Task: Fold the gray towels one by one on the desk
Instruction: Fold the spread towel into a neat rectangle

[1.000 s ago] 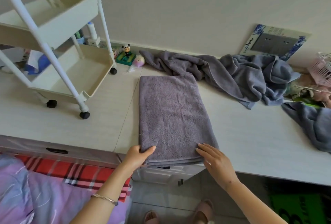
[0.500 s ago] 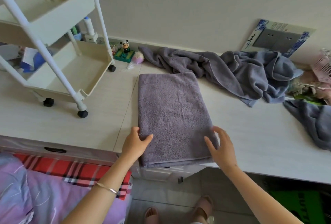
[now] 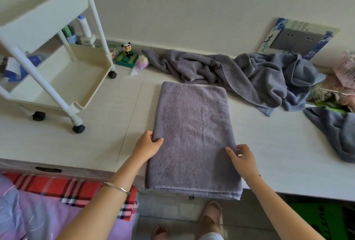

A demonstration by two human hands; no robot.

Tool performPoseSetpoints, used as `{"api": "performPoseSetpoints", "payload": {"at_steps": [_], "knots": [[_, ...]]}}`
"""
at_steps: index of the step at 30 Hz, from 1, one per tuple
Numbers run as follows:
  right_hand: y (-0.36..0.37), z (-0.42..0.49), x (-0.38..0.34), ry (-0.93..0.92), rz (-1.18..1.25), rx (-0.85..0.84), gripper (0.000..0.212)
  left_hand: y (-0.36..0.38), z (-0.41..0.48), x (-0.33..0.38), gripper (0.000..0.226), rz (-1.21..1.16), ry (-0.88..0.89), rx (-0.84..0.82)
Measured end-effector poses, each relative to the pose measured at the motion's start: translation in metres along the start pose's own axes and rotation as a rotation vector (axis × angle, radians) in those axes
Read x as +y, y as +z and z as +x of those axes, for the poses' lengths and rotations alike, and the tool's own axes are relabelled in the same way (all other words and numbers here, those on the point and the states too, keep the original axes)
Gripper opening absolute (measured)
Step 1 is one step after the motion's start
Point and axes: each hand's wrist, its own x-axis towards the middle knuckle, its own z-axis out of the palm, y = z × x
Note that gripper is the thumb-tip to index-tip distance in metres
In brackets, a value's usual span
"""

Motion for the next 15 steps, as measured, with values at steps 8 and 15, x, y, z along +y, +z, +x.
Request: {"api": "performPoseSetpoints", "payload": {"at_steps": [8,15], "knots": [[0.012,0.104,-0.057,0.148,0.260,-0.012,0.044,0.009,0.051,0.048,0.041,0.018,-0.010,0.264],[0.012,0.153,-0.068,0.009,0.197,0.169,0.036,0.043,0.061,0.043,0.062,0.333,0.206,0.426]]}}
